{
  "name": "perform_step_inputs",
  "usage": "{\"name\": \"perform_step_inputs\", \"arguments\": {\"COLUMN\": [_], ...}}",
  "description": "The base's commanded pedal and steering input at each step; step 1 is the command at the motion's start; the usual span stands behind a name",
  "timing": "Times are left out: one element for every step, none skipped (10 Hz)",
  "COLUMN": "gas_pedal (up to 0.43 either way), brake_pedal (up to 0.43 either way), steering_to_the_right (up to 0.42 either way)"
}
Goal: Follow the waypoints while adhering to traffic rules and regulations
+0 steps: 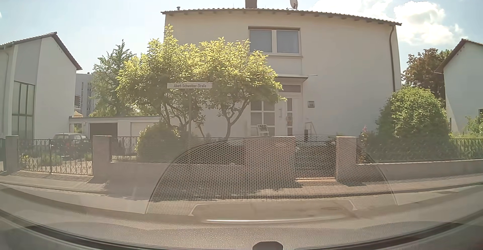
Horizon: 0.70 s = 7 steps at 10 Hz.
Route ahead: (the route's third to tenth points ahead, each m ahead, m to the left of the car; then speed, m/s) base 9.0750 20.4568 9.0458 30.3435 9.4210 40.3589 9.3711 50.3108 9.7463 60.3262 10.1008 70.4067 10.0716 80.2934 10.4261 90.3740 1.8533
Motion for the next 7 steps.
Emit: {"name": "perform_step_inputs", "arguments": {"gas_pedal": [0.311, 0.311, 0.311, 0.339, 0.35, 0.35, 0.35], "brake_pedal": [0.0, 0.0, 0.0, 0.0, 0.0, 0.0, 0.0], "steering_to_the_right": [-0.344, -0.383, -0.439, -0.499, -0.565, -0.619, -0.665]}}
